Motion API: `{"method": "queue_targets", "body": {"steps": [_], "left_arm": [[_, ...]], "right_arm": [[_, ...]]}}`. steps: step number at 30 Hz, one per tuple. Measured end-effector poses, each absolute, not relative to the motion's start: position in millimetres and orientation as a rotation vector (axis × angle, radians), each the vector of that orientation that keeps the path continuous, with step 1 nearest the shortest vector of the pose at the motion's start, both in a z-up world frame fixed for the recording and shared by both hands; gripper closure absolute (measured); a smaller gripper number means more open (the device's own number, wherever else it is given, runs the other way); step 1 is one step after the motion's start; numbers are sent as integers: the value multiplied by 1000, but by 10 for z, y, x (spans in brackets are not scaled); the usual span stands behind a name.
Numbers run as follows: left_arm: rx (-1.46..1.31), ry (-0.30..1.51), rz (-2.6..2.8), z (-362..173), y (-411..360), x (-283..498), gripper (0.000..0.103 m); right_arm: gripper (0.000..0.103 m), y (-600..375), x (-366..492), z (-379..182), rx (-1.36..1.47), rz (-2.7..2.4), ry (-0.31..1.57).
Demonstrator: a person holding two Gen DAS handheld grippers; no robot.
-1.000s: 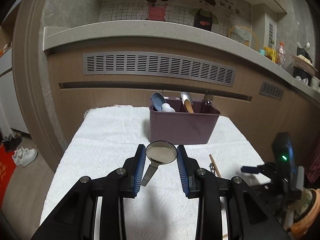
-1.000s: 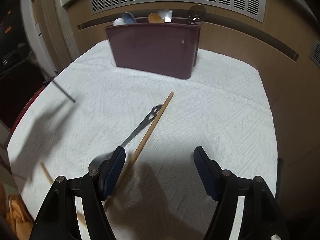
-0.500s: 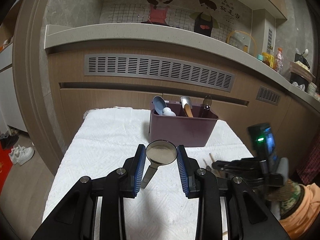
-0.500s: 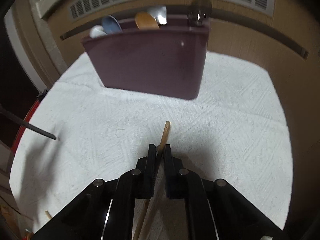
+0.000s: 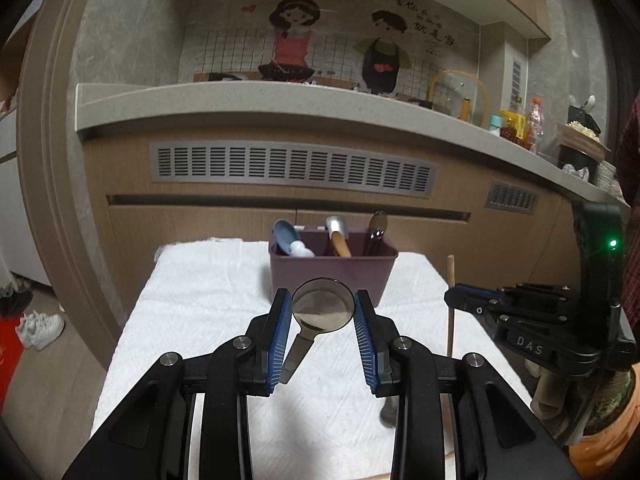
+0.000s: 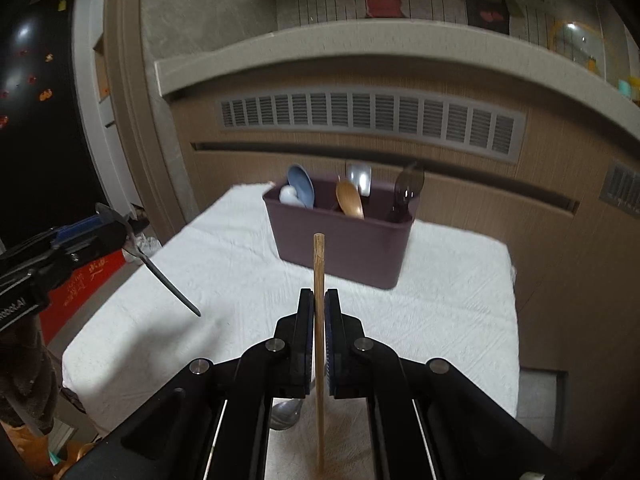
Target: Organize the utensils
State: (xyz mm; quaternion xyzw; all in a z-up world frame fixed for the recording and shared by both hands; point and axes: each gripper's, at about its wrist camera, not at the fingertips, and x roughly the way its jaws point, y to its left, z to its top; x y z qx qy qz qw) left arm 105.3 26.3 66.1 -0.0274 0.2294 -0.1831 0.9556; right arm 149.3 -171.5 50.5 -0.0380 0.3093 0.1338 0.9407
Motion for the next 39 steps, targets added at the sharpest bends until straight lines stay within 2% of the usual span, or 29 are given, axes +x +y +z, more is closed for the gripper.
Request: {"method": "queue_targets", "body": {"steps": [5, 7, 16, 17, 19, 20, 26, 28, 31, 34, 39], "left_arm": [[-51, 447, -376, 804, 222, 1007, 70], [-43, 433, -381, 869, 190, 995, 75], [-27, 428, -381, 1056, 145, 1211, 74], [-37, 459, -387, 1019, 163, 1305, 73], [6, 539, -458, 879, 102, 1478, 62], [50, 574, -533, 758, 32, 1535, 60], [318, 739, -848, 52, -536, 1372, 59], [446, 742, -898, -147, -787, 1230, 55], [591, 762, -962, -404, -1099, 1122, 55], [636, 813, -951, -615, -1305, 1187, 55], [558, 883, -879, -767, -1444, 1337, 55]], "right_arm": [[98, -1697, 1385, 709, -91, 284, 569], [98, -1683, 1360, 792, -99, 279, 541], [98, -1644, 1416, 1152, -133, 273, 466], [98, -1652, 1447, 1160, -132, 273, 474], [98, -1671, 1491, 1133, -133, 274, 499], [98, -1682, 1508, 1107, -133, 269, 509], [98, -1852, 1662, 807, -120, 255, 606], [98, -1897, 1702, 752, -117, 250, 623], [98, -1946, 1771, 697, -111, 256, 649], [98, -1953, 1807, 656, -120, 264, 665], [98, -1944, 1831, 646, -129, 280, 669]]}}
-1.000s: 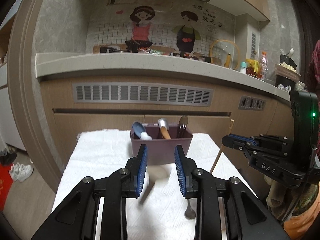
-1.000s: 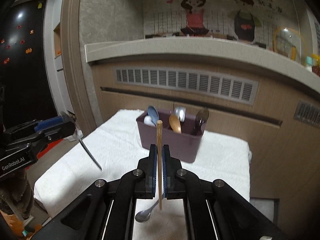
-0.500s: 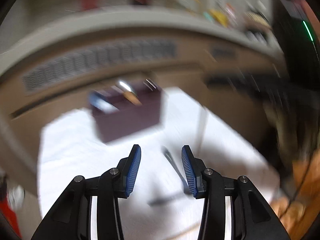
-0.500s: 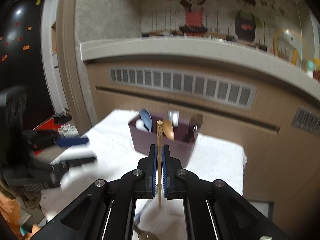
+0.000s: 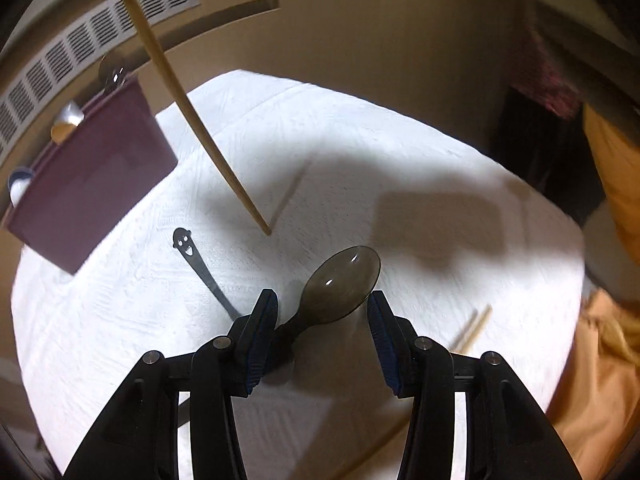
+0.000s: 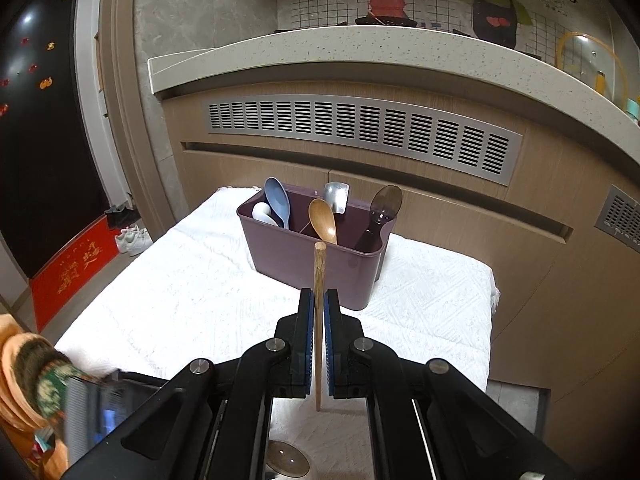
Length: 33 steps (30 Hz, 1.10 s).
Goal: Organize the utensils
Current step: 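Grasp the translucent gray spoon by its bowl with the left tool, then lift the translucent spoon with the left tool toward the caddy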
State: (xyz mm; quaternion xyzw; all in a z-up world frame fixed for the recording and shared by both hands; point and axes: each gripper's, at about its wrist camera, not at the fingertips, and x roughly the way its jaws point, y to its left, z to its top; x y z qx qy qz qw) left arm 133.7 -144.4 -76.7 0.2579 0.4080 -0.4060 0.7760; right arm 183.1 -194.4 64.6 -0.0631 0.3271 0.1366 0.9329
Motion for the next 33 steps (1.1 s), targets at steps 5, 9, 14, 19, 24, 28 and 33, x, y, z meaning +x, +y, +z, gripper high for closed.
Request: {"method": "queue_targets", "body": {"steps": [5, 9, 14, 19, 24, 28, 33], "left_arm": [[510, 883, -780, -801, -1483, 1431, 75], [414, 854, -699, -674, -1276, 1531, 92], [236, 820, -567, -437, -685, 1774, 97], [177, 827, -348, -475, -60, 2054, 97], [119, 938, -513, -619, 17, 2164, 88], [253, 965, -622, -725, -443, 2050, 60], [319, 990, -594, -853, -753, 2116, 60]], "right_arm": [[98, -1955, 1852, 630, -126, 288, 668], [98, -1970, 1834, 631, -117, 286, 665], [98, -1965, 1833, 634, -118, 287, 667], [98, -1876, 1884, 628, -119, 301, 680], [97, -1776, 1976, 594, -123, 311, 691], [97, -1749, 2047, 581, -123, 310, 699], [97, -1784, 2012, 588, -134, 305, 700]]}}
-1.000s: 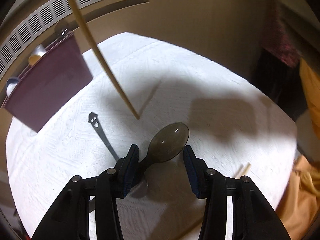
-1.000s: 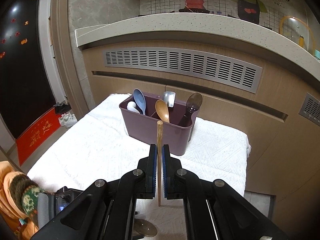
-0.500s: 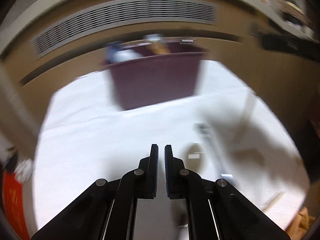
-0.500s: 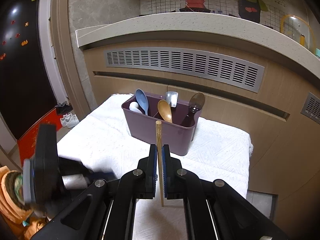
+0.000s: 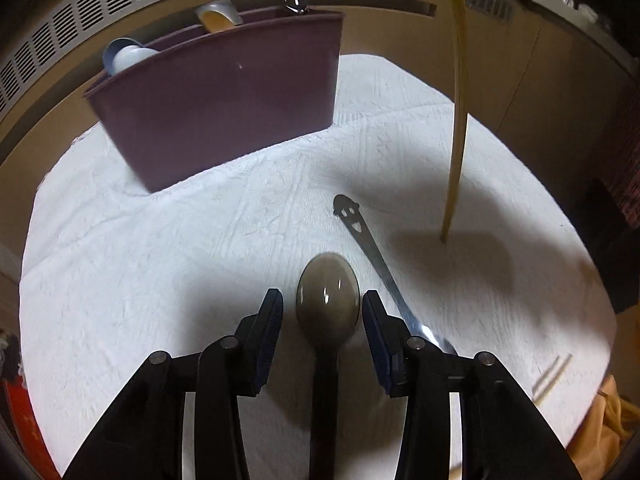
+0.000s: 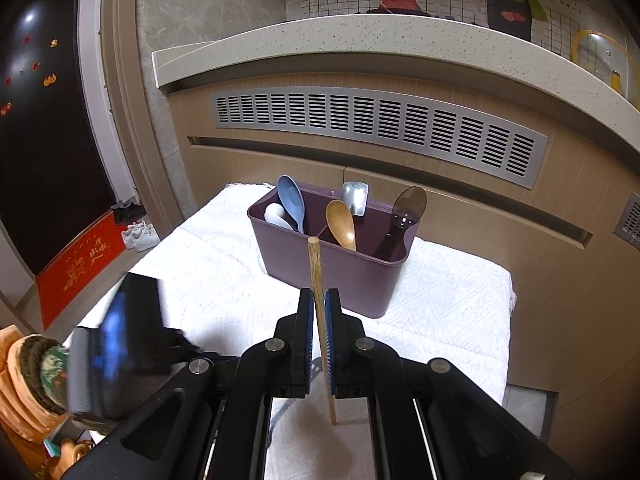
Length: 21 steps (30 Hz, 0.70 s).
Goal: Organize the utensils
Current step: 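Lift the translucent spoon with the left tool toward the caddy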
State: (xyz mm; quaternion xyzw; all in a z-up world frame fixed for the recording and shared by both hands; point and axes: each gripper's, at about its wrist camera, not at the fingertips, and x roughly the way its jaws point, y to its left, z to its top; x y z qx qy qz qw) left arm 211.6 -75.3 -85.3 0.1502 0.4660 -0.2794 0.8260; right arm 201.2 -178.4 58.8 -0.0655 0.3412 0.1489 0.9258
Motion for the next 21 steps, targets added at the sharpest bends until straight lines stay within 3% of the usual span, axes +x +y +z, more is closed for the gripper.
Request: {"method": "queue_targets", "body": {"steps": [2, 4, 13, 14, 17, 21], "left_arm": [[321, 977, -565, -858, -813, 2145, 61], [302, 974, -548, -843, -817, 2156, 70], [109, 857, -430, -431, -122, 1938, 70], [97, 843, -406, -386, -10, 1927, 70], [43, 809, -309, -261, 349, 1885, 70], [-63, 754, -199, -136, 855, 1872, 70]], "right_arm": [[97, -1807, 1994, 570, -141, 303, 704], [97, -1840, 1993, 552, -138, 302, 709], [96, -1804, 2043, 311, -194, 351, 777], [90, -1762, 2054, 260, -211, 368, 791], [59, -1560, 2125, 84, -280, 441, 838], [57, -1111, 2260, -215, -424, 520, 910]]}}
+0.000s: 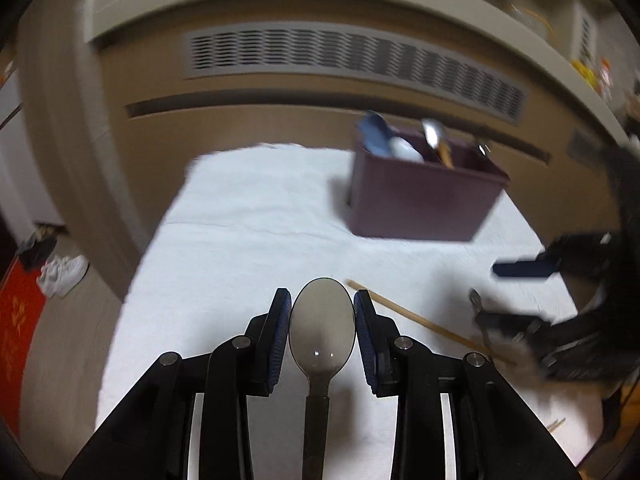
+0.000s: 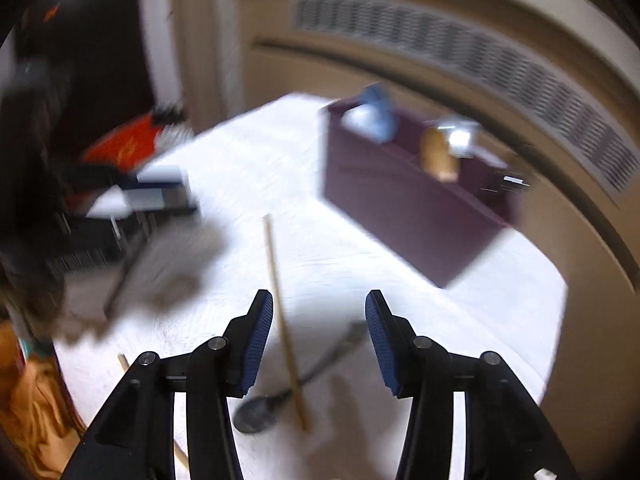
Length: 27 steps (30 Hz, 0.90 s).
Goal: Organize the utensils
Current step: 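Lift the translucent spoon with the left tool toward the caddy, then carry the translucent spoon and wooden stick over the caddy and release both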
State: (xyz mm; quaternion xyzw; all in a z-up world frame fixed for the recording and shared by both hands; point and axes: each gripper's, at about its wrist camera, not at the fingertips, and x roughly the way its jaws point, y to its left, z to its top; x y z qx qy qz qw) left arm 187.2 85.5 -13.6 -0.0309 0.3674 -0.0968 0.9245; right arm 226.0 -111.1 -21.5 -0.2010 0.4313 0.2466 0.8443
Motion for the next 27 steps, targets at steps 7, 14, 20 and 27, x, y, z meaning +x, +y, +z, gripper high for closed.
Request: {"method": "queue_targets", "body": {"steps": [7, 14, 20, 27], "left_arm": [[-135, 716, -153, -109, 1210, 1850, 70], [-163, 731, -149, -181, 1285, 1859, 70], [-166, 713, -170, -100, 1188, 1804, 70], [-128, 633, -245, 238, 802, 1707, 70]], "right_arm": [[60, -400, 2726, -642, -487, 600, 1011], [92, -273, 3018, -870, -455, 567, 1062], [98, -552, 2710, -589, -367, 531, 972], [98, -1096, 2157, 175, -242, 487, 772]]}}
